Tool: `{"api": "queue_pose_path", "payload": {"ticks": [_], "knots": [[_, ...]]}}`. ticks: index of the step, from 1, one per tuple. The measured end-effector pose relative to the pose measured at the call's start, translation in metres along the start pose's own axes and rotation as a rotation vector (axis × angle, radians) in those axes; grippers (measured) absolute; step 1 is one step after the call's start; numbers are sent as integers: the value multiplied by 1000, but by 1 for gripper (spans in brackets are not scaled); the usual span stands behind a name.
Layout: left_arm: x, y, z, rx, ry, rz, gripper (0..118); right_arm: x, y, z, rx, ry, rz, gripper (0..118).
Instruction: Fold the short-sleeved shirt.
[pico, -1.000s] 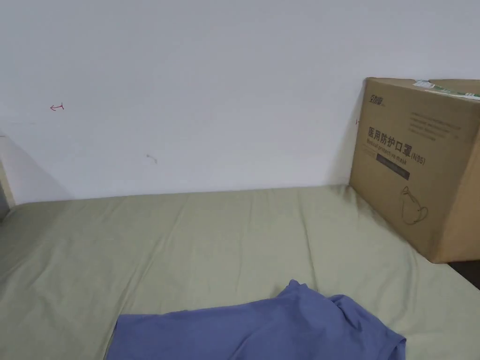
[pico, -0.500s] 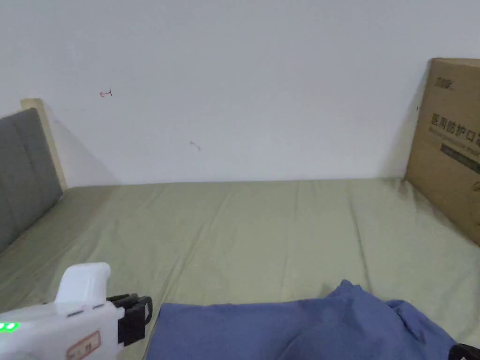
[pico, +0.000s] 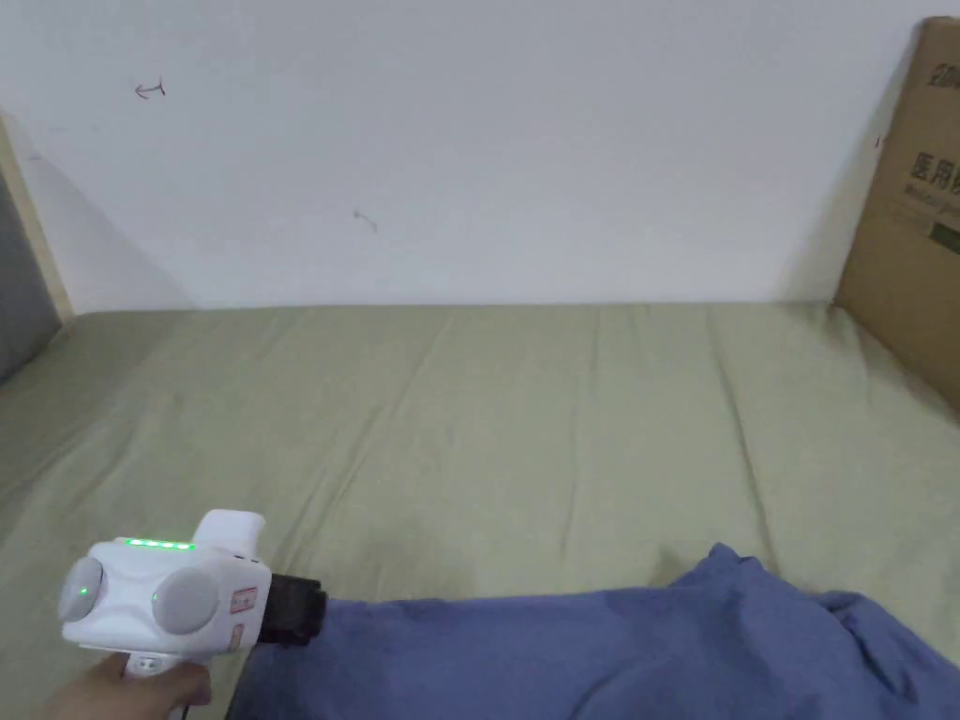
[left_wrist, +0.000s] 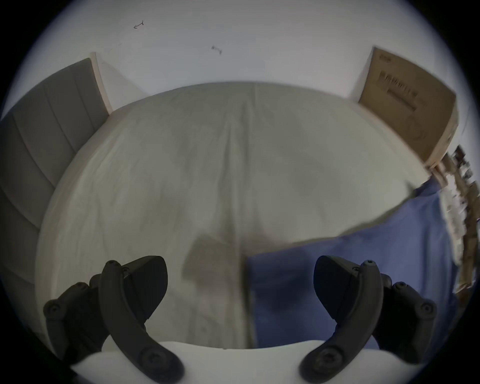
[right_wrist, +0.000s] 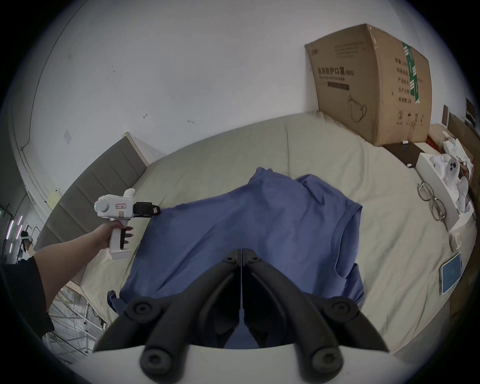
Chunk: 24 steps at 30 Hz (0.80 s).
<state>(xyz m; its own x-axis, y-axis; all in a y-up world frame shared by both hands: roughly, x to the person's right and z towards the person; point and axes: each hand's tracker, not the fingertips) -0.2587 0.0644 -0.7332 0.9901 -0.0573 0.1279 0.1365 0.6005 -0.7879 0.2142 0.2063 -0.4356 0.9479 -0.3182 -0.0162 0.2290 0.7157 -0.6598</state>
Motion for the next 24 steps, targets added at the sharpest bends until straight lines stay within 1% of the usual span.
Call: {"api": "queue_pose_path", "payload": {"ticks": [1,2,3,4,5,7,8,9,10,11,12,13,14,15,16,17,18,19,20,21,22,23,24], "knots": [[-3,-2,-7,-31,20,-17,115,0,-1,-3,-6,1,3,1],[-5,-5,-11,-58,-7,-15,115,1,-2,-5,-10,0,11,1],[-2,-7,-11,-79,-66,11,111,0,-3,-7,-13,-4,24,1],[2,-8,-6,-50,-36,34,109,0,-4,-9,-14,-7,33,1],[2,-7,1,-16,-20,52,104,0,-4,-11,-15,-8,41,1],[14,-9,9,3,-31,33,77,4,1,-16,-19,3,55,1],[20,-10,16,31,-37,-3,57,9,7,-20,-15,13,58,1],[23,-9,20,47,-79,-27,26,16,17,-25,5,27,59,1],[27,-9,24,42,-22,-58,7,26,30,-31,30,39,54,1],[27,-9,27,35,-4,-75,1,34,45,-41,35,33,53,1],[24,-8,29,6,-104,-27,1,43,65,-53,38,22,49,1],[22,-9,36,-4,-109,0,1,52,84,-67,42,9,29,1],[18,-10,41,5,-61,6,1,65,107,-85,34,5,7,1],[13,-12,48,21,-16,17,1,75,129,-106,5,-24,-16,4],[8,-13,56,40,15,26,1,83,149,-130,-51,-72,-21,31],[2,-15,61,49,33,32,1,91,167,-154,-139,-100,-32,77],[-2,-16,66,43,28,38,1,102,183,-184,-289,-112,-77,111],[-6,-17,69,37,24,44,1,111,190,-206,-357,-119,-116,111],[-8,-19,71,31,23,51,1,118,195,-224,-387,-141,-154,111],[-12,-21,72,25,20,54,1,123,200,-240,-398,-194,-179,111],[-13,-23,71,21,13,55,1,127,202,-256,-415,-239,-183,111],[-12,-25,71,15,13,53,1,133,205,-273,-465,-268,-189,111],[-11,-26,70,7,16,49,1,136,205,-285,-502,-280,-201,111]]}}
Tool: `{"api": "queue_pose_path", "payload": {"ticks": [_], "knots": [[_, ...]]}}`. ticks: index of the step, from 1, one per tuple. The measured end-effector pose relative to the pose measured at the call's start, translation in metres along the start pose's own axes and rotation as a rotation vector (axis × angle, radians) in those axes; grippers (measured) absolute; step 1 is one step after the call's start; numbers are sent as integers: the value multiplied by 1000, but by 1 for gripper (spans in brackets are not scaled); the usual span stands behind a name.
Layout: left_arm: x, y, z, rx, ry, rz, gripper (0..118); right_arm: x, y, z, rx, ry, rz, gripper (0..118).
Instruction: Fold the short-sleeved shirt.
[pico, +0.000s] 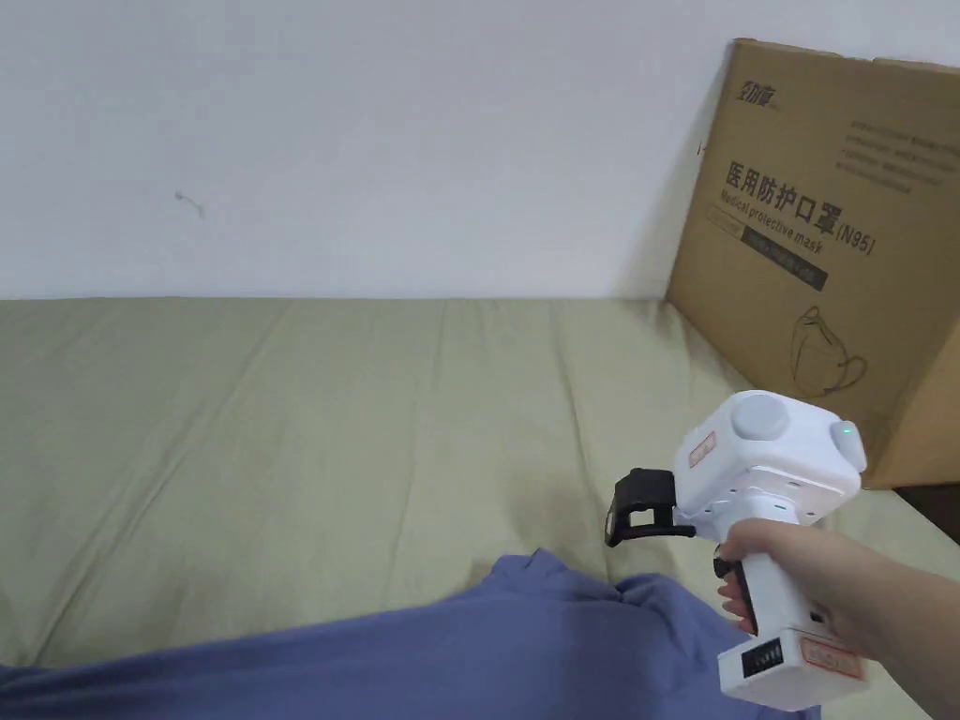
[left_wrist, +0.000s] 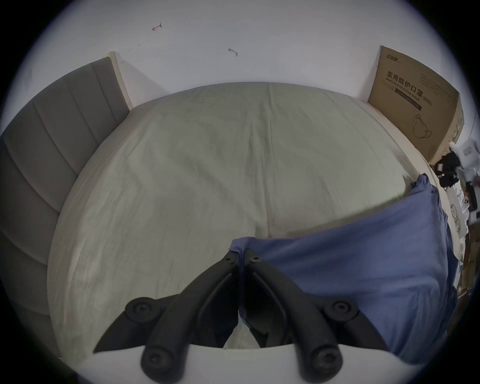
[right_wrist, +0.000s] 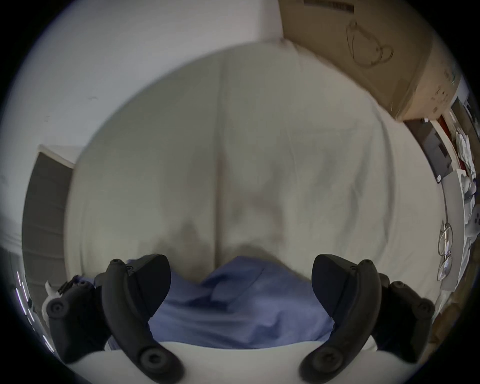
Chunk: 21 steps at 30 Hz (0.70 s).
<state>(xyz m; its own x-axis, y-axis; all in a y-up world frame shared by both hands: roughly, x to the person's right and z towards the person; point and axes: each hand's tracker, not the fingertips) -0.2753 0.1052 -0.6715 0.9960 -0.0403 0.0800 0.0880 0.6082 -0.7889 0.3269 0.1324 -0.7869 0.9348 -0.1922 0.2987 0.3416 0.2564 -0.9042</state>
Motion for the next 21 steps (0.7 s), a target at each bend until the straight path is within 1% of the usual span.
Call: {"api": "queue_pose_path", "payload": {"ticks": [1,2,3,5,6,7,8,9,10,11,12,13,14,16,21], "knots": [[0,-2,-2,-8,-1,-2,1,-2,3,-11,-68,-9,10,111],[0,-3,-4,-17,-4,-3,1,-4,-1,-21,-141,-12,44,111],[1,-4,-6,-32,-8,-8,1,-7,-4,-27,-177,-25,87,111],[1,-6,-11,-50,-8,-18,1,-13,-10,-32,-168,-53,158,109],[0,-7,-12,-53,-9,-20,1,-14,-17,-31,-152,-43,157,102],[1,-7,-12,-56,-9,-20,1,-13,-20,-27,-133,-30,143,88],[1,-8,-12,-59,-11,-18,1,-13,-21,-23,-114,-10,130,59],[1,-8,-12,-60,-12,-16,1,-13,-21,-21,-119,64,108,12],[1,-8,-11,-60,-14,-14,1,-13,-26,-15,-111,106,78,6],[2,-8,-8,-60,-9,-11,1,-17,-29,-8,-87,67,97,6],[1,-7,-5,-59,-9,-9,1,-22,-31,-2,-60,41,159,6],[1,-7,0,-57,-11,-7,1,-25,-33,7,-33,28,203,6],[0,-5,5,-52,-10,-5,1,-25,-35,16,-3,32,229,6],[-2,2,23,-15,-13,9,1,-23,-40,44,81,61,215,6],[-3,34,84,112,-43,36,1,-7,-57,132,278,107,121,6]]}}
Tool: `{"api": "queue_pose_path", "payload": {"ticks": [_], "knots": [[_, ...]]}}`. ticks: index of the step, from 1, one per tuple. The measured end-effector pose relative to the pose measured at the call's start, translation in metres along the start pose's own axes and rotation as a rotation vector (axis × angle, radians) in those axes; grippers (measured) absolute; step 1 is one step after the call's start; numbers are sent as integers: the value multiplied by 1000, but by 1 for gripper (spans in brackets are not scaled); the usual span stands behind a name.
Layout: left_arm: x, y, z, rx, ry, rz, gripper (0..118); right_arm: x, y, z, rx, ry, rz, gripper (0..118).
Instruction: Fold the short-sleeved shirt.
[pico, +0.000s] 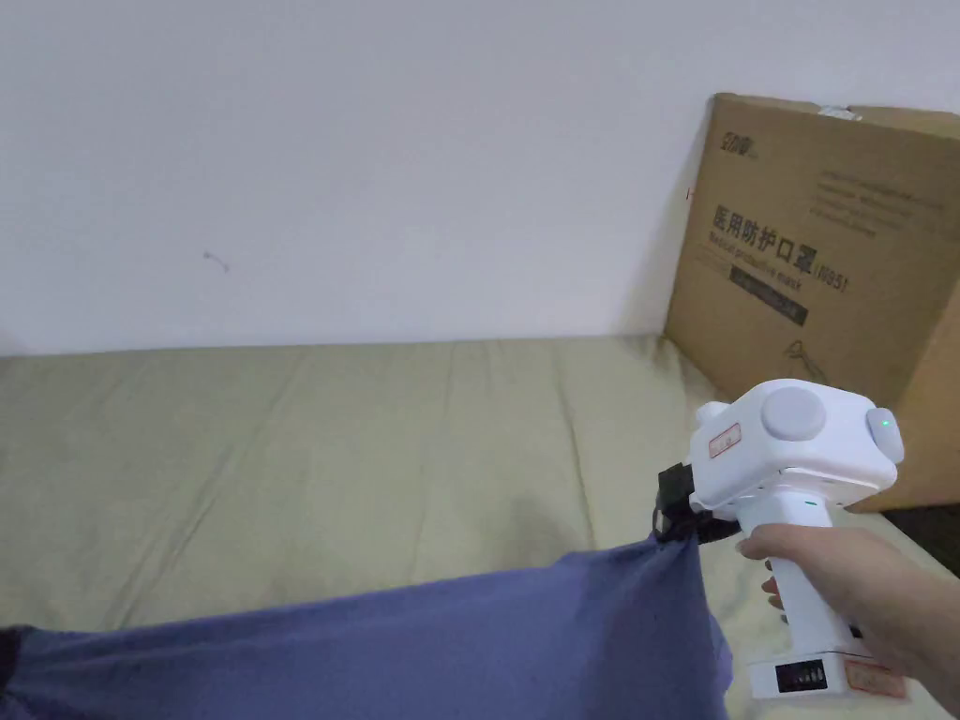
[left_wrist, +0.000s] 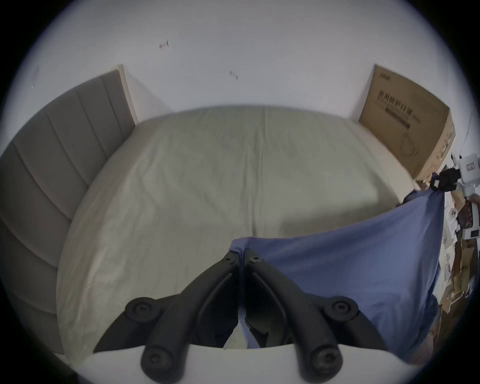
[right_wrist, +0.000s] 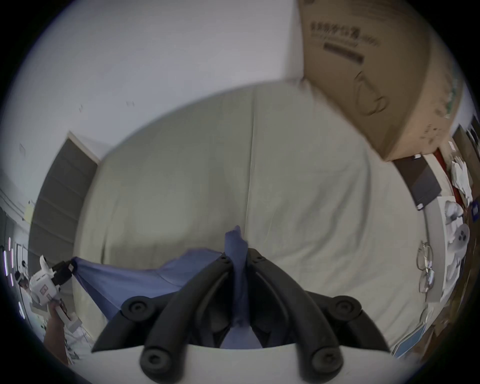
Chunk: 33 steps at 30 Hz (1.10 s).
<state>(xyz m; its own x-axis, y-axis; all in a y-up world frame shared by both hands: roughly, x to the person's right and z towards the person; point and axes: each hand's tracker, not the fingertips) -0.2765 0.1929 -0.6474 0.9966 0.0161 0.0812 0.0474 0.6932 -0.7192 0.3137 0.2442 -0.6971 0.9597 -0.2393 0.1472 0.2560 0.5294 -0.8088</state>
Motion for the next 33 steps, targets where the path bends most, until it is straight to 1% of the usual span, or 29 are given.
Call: {"api": "queue_pose_path", "payload": {"ticks": [4,6,8,11,15,18,20,21,22,23,25,27,29,31,33], "knots": [[8,44,42,99,5,-13,1,-1,21,57,92,35,-49,6],[11,72,59,144,19,-10,1,-9,36,83,137,33,-60,6],[11,100,72,194,13,4,1,-16,55,104,197,11,-48,6],[13,145,86,255,22,-3,1,-30,89,129,282,22,-58,6],[17,199,96,338,49,-43,1,-54,135,153,383,-15,-30,6],[21,232,98,405,90,-65,1,-70,167,168,476,-22,-8,6],[23,250,98,437,99,-61,1,-82,183,178,545,-30,13,6],[23,257,96,451,95,-45,1,-86,194,181,582,-48,22,6],[22,262,96,469,86,-23,1,-91,200,185,604,-46,32,6],[21,265,95,487,93,-16,1,-96,205,189,628,-51,34,6],[23,267,89,502,112,-33,1,-101,211,189,653,-26,34,6],[25,261,79,492,128,-61,1,-104,203,180,677,-43,40,6],[28,244,64,465,120,-65,1,-98,189,161,671,-46,58,6],[32,213,41,386,82,-37,1,-89,157,128,621,-72,68,6],[38,168,15,310,35,-5,1,-71,112,87,555,-107,58,6]]}}
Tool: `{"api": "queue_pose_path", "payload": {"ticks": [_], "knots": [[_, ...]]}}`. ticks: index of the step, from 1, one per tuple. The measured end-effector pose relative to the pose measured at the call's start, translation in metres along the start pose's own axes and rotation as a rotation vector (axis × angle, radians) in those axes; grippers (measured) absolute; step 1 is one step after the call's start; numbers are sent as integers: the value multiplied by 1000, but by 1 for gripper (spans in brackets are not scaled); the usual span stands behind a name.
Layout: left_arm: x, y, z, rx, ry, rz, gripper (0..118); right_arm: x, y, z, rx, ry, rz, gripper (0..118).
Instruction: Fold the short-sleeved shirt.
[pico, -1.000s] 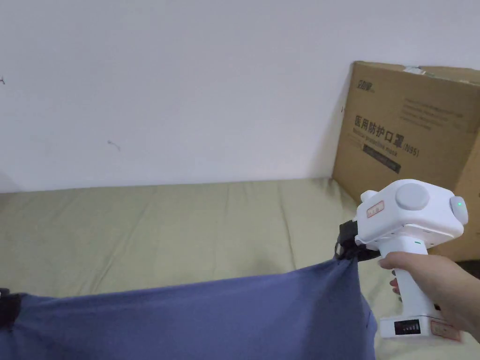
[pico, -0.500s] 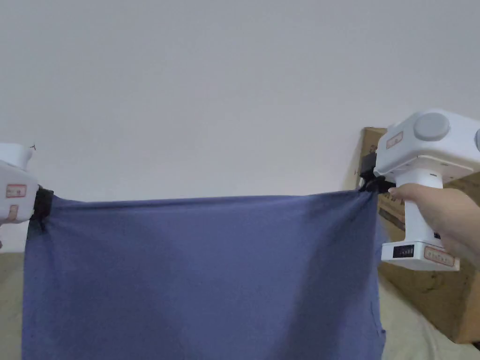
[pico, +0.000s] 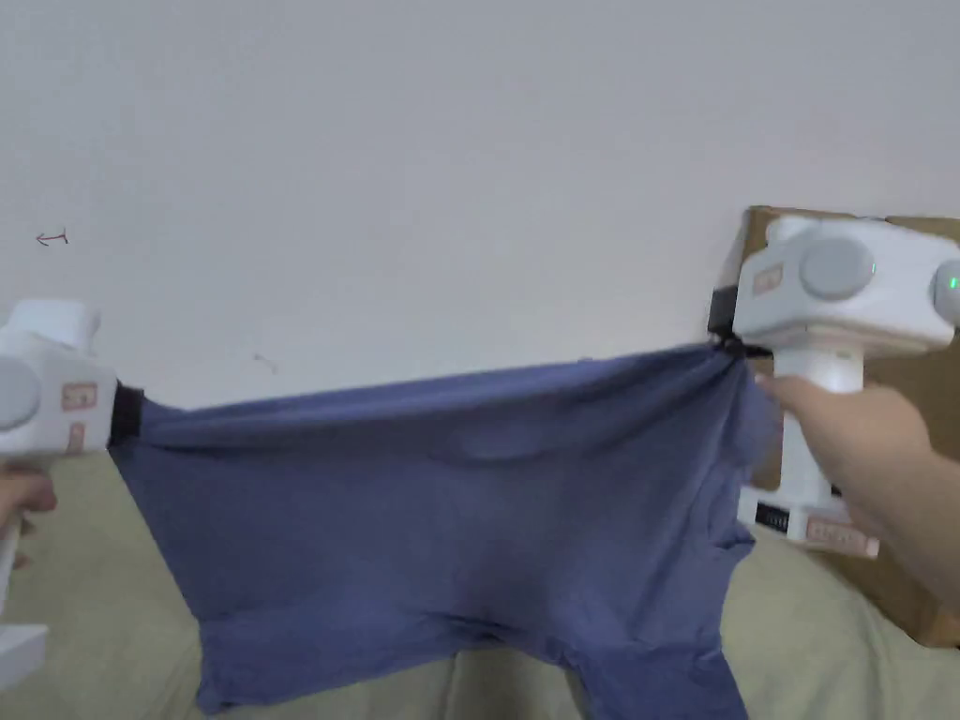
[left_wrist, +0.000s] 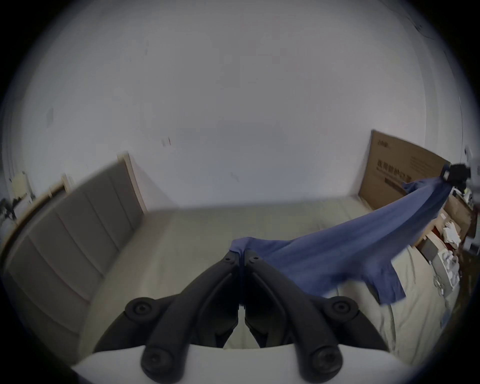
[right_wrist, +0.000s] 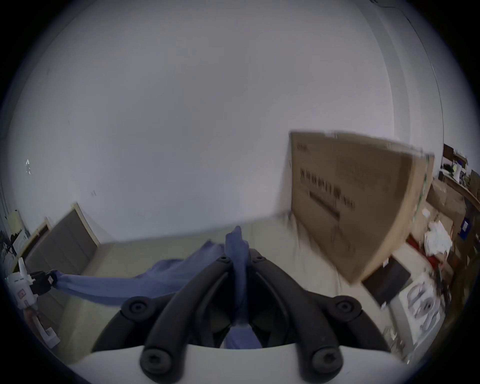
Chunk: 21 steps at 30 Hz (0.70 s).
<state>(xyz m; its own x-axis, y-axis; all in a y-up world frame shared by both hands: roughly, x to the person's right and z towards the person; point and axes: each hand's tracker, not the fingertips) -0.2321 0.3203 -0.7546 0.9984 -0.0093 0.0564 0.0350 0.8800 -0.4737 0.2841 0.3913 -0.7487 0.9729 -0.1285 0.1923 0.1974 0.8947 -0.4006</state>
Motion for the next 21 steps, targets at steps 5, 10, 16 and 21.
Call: {"api": "queue_pose_path", "payload": {"ticks": [5,10,16,21], "knots": [[14,-164,6,-259,-85,9,1,47,-189,3,-307,-23,-32,6],[2,-292,62,-417,-130,-91,1,103,-331,69,-503,-6,25,6],[-28,-352,156,-429,-195,-30,1,144,-393,182,-549,93,-85,6],[-40,-373,208,-445,-241,-71,1,149,-414,234,-542,121,33,6]]}}
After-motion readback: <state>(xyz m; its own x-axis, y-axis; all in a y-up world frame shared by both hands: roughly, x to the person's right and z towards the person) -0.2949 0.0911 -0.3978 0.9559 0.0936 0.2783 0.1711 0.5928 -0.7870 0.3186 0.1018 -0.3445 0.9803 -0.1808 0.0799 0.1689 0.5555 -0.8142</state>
